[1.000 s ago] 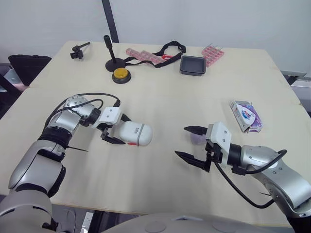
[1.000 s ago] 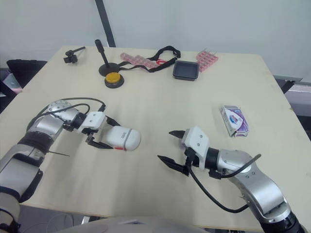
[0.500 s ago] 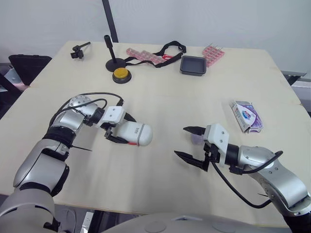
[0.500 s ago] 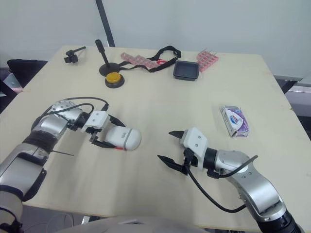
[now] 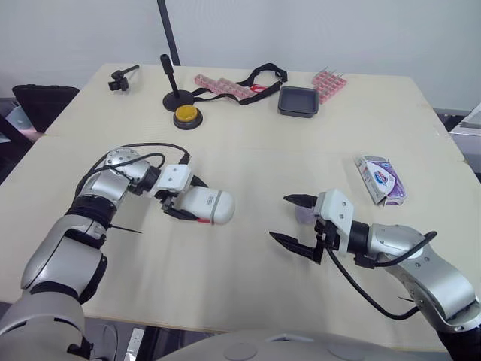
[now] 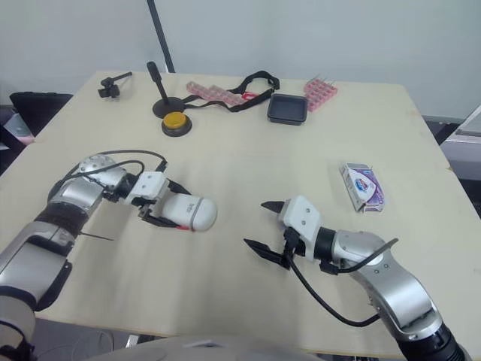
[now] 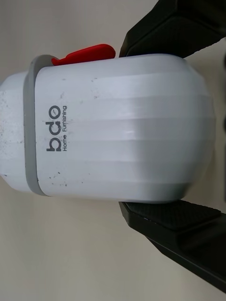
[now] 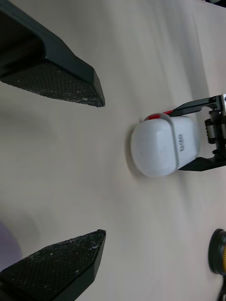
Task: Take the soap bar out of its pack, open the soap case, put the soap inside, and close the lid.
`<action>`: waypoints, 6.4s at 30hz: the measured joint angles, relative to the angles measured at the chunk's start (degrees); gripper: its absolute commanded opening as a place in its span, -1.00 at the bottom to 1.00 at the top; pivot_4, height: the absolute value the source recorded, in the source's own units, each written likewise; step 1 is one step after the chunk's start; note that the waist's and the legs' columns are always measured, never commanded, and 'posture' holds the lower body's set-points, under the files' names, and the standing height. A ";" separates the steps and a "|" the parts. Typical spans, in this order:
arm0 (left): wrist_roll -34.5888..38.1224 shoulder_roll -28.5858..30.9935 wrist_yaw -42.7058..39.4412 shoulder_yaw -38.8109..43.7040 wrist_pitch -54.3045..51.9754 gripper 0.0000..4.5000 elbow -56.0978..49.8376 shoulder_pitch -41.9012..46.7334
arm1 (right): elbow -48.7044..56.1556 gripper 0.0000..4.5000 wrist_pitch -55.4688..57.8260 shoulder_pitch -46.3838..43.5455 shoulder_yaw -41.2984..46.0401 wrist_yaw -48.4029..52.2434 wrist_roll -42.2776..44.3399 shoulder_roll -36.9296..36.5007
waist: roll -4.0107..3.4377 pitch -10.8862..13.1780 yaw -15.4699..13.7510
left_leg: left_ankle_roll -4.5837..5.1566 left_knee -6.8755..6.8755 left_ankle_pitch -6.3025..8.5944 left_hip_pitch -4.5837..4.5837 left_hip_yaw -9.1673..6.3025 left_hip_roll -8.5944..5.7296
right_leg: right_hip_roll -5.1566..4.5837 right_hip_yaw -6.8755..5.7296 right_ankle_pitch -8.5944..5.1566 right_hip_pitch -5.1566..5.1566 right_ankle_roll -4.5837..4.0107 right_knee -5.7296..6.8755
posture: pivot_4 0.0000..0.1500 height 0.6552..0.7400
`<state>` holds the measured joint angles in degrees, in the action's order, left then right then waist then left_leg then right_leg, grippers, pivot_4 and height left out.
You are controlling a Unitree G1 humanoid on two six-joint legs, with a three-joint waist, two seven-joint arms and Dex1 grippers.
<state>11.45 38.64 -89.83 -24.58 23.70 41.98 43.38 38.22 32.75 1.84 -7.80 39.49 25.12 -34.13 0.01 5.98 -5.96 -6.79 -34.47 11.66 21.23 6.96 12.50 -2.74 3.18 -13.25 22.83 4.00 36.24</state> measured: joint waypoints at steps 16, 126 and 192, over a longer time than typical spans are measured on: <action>6.19 6.13 3.64 8.44 -17.78 0.55 -33.37 -18.27 | -20.75 1.00 39.04 -20.14 9.40 -43.52 73.23 1.01 | -0.11 0.09 -0.34 | -0.43 0.64 -0.18 -0.21 0.02 -0.01 | 0.10 -0.07 -0.01 -0.05 -0.01 -0.26 | 1.00 0.99; 0.13 -5.21 8.98 9.97 -14.05 0.55 -26.21 -16.88 | -11.22 0.98 43.58 4.32 44.47 -26.49 70.11 -40.62 | 0.07 0.09 -1.91 | 0.00 0.27 -0.22 0.32 0.00 0.03 | 0.06 -0.07 -0.02 -0.03 0.00 -0.33 | 1.00 0.99; -11.28 -9.17 11.45 -5.13 -39.77 0.55 -32.42 -2.11 | -8.54 0.98 -8.88 -4.05 -1.46 9.00 -3.11 -4.18 | 0.17 0.04 0.14 | 0.07 0.06 -0.15 0.21 0.04 -0.01 | 0.02 0.05 -0.01 -0.01 0.00 -0.03 | 1.00 0.99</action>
<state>0.17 29.47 -78.38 -29.71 -16.06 9.56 41.27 29.69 23.88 -2.21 -9.26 48.49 22.01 -38.31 0.18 6.01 -5.82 -6.71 -34.41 11.51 21.44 7.00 12.50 -2.72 3.23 -13.26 22.81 3.99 36.21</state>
